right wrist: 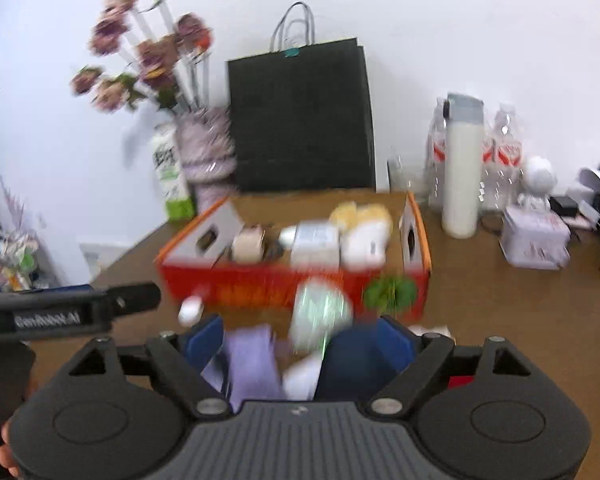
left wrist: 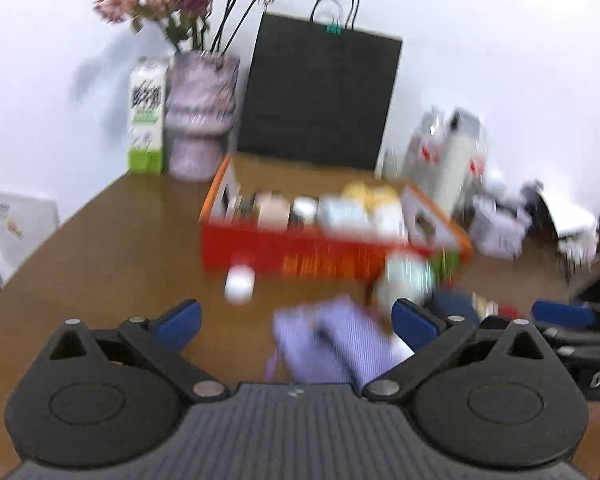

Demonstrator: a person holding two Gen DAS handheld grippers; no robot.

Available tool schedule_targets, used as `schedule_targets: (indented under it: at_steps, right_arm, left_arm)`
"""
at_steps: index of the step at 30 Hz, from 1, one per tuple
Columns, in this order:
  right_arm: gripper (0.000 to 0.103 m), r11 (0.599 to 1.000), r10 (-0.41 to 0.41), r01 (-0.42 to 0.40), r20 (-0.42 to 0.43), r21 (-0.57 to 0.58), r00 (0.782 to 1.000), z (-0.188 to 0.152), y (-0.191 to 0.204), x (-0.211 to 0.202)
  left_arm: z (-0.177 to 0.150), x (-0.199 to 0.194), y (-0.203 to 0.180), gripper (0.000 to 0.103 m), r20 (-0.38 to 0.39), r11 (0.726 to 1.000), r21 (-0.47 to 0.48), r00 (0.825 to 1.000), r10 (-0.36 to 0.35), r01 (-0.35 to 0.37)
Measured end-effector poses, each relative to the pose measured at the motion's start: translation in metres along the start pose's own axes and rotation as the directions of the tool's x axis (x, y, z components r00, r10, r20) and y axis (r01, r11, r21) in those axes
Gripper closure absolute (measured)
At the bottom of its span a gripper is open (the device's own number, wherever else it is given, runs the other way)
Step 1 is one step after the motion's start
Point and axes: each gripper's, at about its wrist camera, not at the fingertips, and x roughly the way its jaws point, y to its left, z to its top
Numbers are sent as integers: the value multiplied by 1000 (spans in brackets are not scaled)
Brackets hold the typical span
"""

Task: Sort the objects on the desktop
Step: 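Carry both white caps into the cardboard box and open both grippers, then grasp the black cable with the right gripper while the left grasps a white cap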

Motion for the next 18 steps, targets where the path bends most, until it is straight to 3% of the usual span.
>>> schedule_targets:
  at_steps: [2, 5, 7, 9, 11, 14, 18]
  right_arm:
    - [20, 999, 5, -5, 8, -39, 1000, -34, 11, -22]
    - [15, 998, 5, -5, 0, -62, 1000, -77, 21, -47]
    - [15, 999, -25, 25, -2, -39, 1000, -101, 24, -59]
    - [15, 999, -9, 9, -6, -34, 1000, -117, 27, -65]
    - [15, 999, -10, 9, -13, -53, 1000, -127, 30, -66]
    - [15, 995, -55, 54, -7, -86, 998, -135, 36, -63]
    - [16, 998, -52, 50, -29, -43, 998, -133, 32, -55]
  left_arm:
    - [-34, -18, -2, 0, 1, 999, 27, 1000, 17, -17]
    - [-79, -36, -2, 0, -66, 997, 33, 995, 76, -74]
    - [-96, -45, 0, 0, -103, 998, 6, 992, 67, -66]
    - [-99, -55, 0, 0, -83, 998, -31, 995, 58, -61]
    - [-102, -58, -1, 0, -43, 999, -10, 998, 51, -51]
    - [-101, -47, -3, 0, -122, 1000, -4, 992, 27, -28]
    - [-103, -47, -7, 0, -125, 999, 25, 992, 23, -20]
